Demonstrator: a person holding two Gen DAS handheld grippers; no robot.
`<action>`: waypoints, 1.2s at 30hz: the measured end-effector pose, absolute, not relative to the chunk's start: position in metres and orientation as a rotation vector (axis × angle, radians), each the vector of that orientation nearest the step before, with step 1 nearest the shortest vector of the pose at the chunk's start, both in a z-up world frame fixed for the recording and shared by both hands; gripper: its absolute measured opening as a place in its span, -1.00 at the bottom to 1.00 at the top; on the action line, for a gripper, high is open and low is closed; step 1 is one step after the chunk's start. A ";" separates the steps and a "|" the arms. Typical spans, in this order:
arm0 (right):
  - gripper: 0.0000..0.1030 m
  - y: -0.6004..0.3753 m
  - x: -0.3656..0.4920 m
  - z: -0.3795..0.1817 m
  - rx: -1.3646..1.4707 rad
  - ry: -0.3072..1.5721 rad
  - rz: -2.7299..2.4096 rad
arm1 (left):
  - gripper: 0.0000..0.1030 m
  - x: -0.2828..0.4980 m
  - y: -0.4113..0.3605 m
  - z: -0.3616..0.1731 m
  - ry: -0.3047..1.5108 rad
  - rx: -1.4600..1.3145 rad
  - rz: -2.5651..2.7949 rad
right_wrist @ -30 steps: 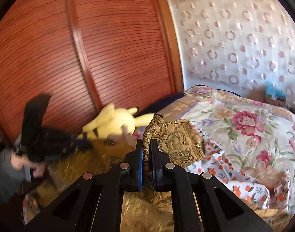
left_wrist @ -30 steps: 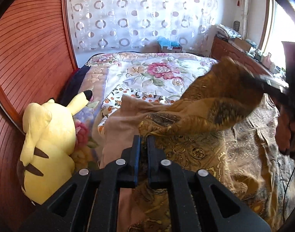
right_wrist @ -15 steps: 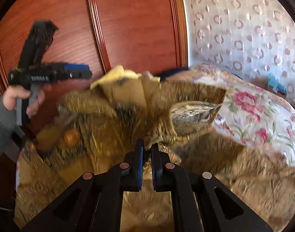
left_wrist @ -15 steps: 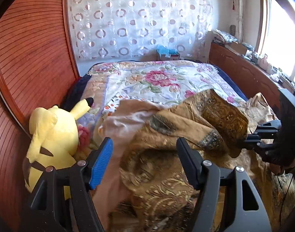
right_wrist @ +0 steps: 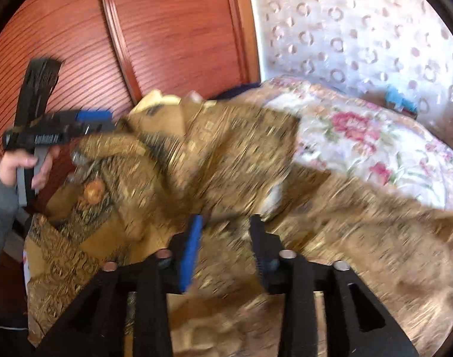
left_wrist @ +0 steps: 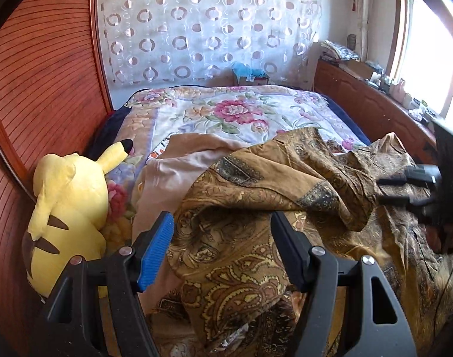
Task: Fold small clothes
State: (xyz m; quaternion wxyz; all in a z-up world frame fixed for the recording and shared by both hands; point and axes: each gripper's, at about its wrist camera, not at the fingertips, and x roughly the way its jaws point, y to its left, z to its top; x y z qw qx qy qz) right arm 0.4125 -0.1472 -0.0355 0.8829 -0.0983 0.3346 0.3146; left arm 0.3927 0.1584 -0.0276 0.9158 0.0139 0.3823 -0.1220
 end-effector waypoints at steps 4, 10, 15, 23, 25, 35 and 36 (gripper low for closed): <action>0.04 -0.143 0.454 -0.024 -0.152 0.694 0.632 | 0.33 0.394 0.158 -0.032 0.791 0.029 -0.249; 0.05 -0.123 0.528 -0.056 -0.056 0.813 0.602 | 0.33 0.399 0.162 -0.041 0.828 0.044 -0.228; 0.05 -0.112 0.569 -0.063 0.078 0.906 0.693 | 0.33 0.399 0.169 -0.047 0.841 0.040 -0.233; -0.24 -0.123 0.590 -0.064 0.129 0.939 0.771 | 0.33 0.402 0.170 -0.056 0.858 0.026 -0.243; -0.84 -0.123 0.587 -0.059 0.096 0.917 0.764 | 0.33 0.404 0.169 -0.056 0.862 0.033 -0.242; -0.89 -0.097 0.537 0.051 -0.053 0.630 0.789 | 0.33 0.450 0.166 -0.051 0.878 0.137 -0.176; -0.90 -0.093 0.532 0.062 -0.073 0.603 0.780 | 0.32 0.455 0.167 -0.052 0.881 0.138 -0.173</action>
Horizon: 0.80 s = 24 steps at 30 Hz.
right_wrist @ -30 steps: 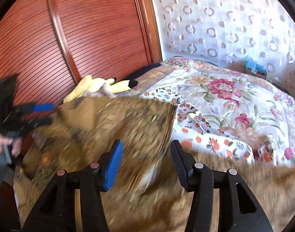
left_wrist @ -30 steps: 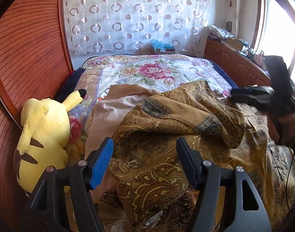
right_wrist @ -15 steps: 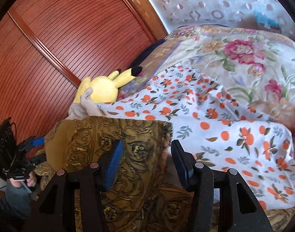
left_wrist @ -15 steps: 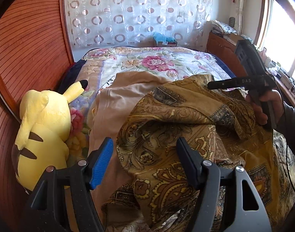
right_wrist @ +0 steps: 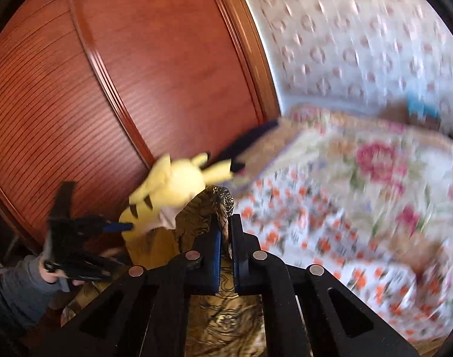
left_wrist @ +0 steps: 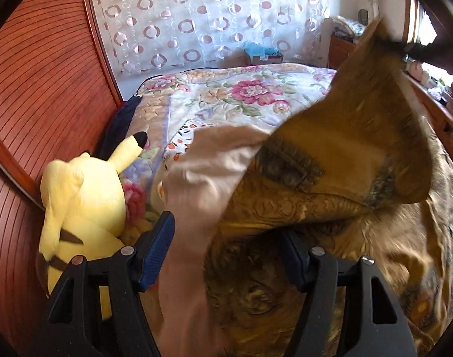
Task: Fold small clothes
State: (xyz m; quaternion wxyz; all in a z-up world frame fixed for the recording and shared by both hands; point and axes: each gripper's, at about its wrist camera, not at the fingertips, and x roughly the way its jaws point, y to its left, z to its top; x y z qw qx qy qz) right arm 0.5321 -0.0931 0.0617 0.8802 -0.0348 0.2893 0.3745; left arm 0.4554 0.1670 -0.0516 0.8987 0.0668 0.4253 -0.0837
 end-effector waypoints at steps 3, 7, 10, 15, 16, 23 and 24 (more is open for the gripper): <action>-0.90 -0.086 0.520 0.087 -0.111 0.552 0.771 | 0.28 0.480 0.176 -0.046 0.872 0.116 -0.133; -0.90 -0.078 0.493 0.091 -0.125 0.530 0.811 | 0.28 0.495 0.193 -0.028 0.812 0.060 -0.081; -0.90 -0.068 0.464 0.076 -0.157 0.542 0.878 | 0.28 0.498 0.206 -0.018 0.777 0.063 -0.045; -0.90 -0.045 0.435 0.033 -0.167 0.620 0.979 | 0.28 0.486 0.229 -0.003 0.740 0.033 -0.032; -0.90 -0.040 0.429 0.022 -0.167 0.642 0.997 | 0.28 0.478 0.235 0.001 0.725 0.025 -0.033; -0.83 -0.015 0.413 -0.018 -0.204 0.763 1.023 | 0.28 0.438 0.248 0.012 0.684 -0.006 -0.063; -0.73 -0.015 0.413 -0.018 -0.199 0.775 1.018 | 0.29 0.432 0.247 0.013 0.679 -0.007 -0.070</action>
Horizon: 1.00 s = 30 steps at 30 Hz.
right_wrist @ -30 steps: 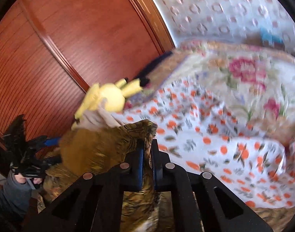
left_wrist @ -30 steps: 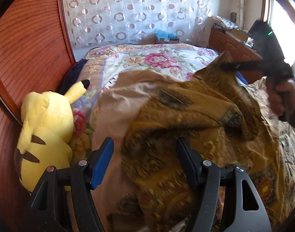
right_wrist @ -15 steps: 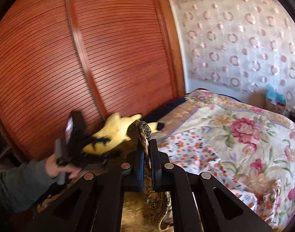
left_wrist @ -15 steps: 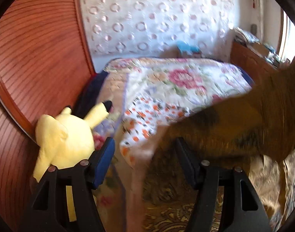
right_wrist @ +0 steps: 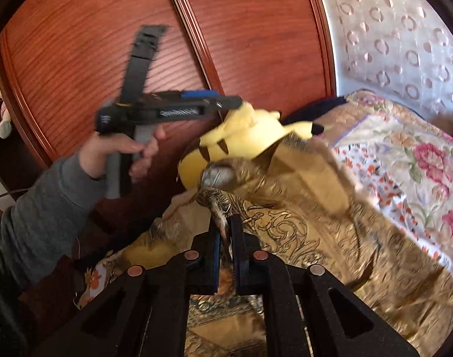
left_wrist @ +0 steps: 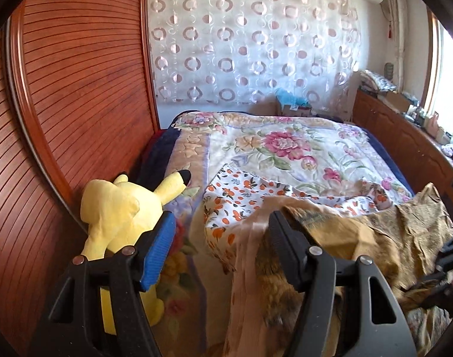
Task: Fold small clothes
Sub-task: 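Regrasp the gold cloth with the right gripper and fold it over again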
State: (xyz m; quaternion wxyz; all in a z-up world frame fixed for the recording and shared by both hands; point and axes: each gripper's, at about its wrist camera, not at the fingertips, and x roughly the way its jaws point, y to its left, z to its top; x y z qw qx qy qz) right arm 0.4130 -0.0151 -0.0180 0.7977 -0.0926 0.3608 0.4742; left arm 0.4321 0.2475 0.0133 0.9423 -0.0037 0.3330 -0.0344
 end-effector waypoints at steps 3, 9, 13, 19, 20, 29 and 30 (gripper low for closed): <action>-0.23 -0.022 0.414 -0.006 -0.212 0.747 0.957 | 0.38 0.415 0.247 0.019 0.674 -0.020 -0.104; -0.03 -0.068 0.420 0.023 -0.211 0.665 0.824 | 0.57 0.378 0.242 0.035 0.622 0.004 -0.105; -0.03 -0.092 0.411 0.031 -0.202 0.631 0.768 | 0.59 0.357 0.233 0.040 0.596 0.028 -0.127; 0.14 -0.089 0.389 0.032 -0.133 0.650 0.852 | 0.59 0.340 0.212 0.037 0.617 0.063 -0.175; 0.15 -0.090 0.388 0.032 -0.127 0.649 0.850 | 0.59 0.337 0.209 0.037 0.618 0.063 -0.179; 0.16 -0.106 0.349 0.018 -0.138 0.608 0.737 | 0.59 0.299 0.191 0.024 0.694 0.055 -0.225; 0.16 -0.106 0.338 0.015 -0.134 0.610 0.737 | 0.59 0.295 0.191 0.022 0.698 0.049 -0.235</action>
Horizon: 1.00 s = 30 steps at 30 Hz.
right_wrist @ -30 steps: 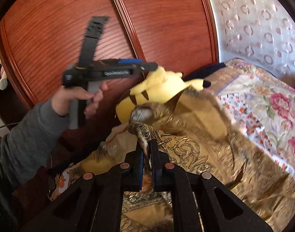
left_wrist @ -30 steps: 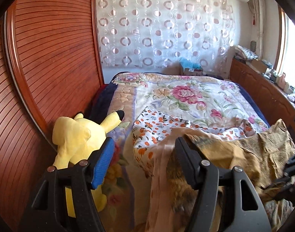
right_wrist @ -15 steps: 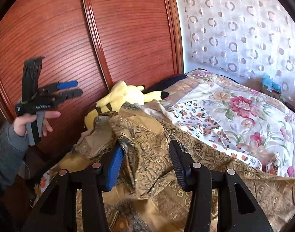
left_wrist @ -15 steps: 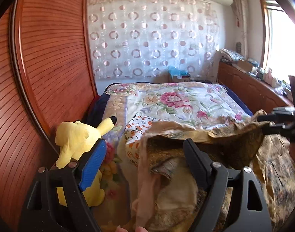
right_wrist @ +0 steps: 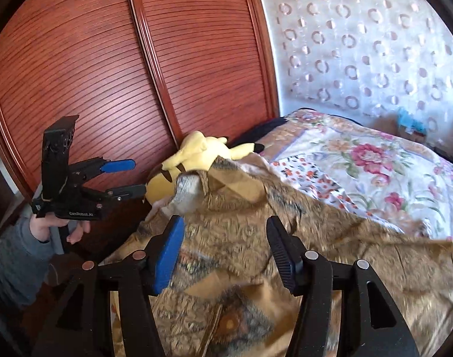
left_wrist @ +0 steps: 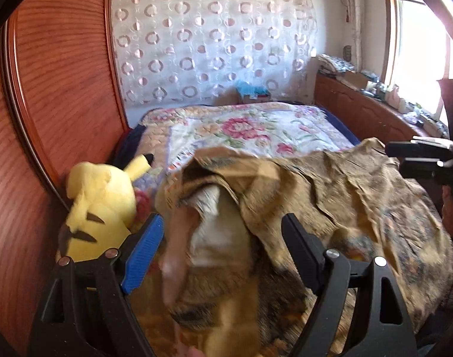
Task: Fold small clothes
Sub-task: 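Regrasp the gold cloth with the right gripper and fold it over again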
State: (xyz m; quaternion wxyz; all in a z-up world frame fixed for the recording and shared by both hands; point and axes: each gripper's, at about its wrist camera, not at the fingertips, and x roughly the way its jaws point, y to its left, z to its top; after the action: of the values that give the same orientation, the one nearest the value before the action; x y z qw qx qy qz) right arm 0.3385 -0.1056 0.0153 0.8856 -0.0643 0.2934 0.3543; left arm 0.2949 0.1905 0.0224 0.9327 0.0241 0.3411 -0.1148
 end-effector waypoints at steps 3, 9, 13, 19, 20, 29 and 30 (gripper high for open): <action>0.16 -0.097 0.309 0.006 -0.128 0.616 0.744 | 0.59 0.276 0.189 0.017 0.707 0.048 -0.251; 0.16 -0.061 0.269 -0.025 -0.178 0.657 0.781 | 0.59 0.249 0.195 -0.001 0.744 0.040 -0.256; 0.16 -0.040 0.260 -0.053 -0.186 0.712 0.798 | 0.59 0.239 0.208 -0.014 0.758 0.046 -0.231; 0.15 -0.003 0.259 -0.084 -0.201 0.759 0.849 | 0.59 0.240 0.242 -0.023 0.768 0.003 -0.177; 0.15 0.002 0.259 -0.089 -0.205 0.764 0.857 | 0.59 0.239 0.246 -0.023 0.766 0.001 -0.173; -0.10 0.061 0.261 -0.123 -0.358 0.824 0.900 | 0.59 0.255 0.275 -0.021 0.758 -0.029 -0.160; -0.15 0.064 0.263 -0.125 -0.369 0.827 0.893 | 0.59 0.260 0.277 -0.020 0.757 -0.031 -0.162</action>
State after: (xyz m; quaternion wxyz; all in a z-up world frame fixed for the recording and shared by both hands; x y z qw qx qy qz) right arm 0.2632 0.0641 -0.1254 0.8046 -0.1723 0.3861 0.4169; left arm 0.2596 0.2771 -0.0196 0.9260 -0.0151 0.3689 -0.0792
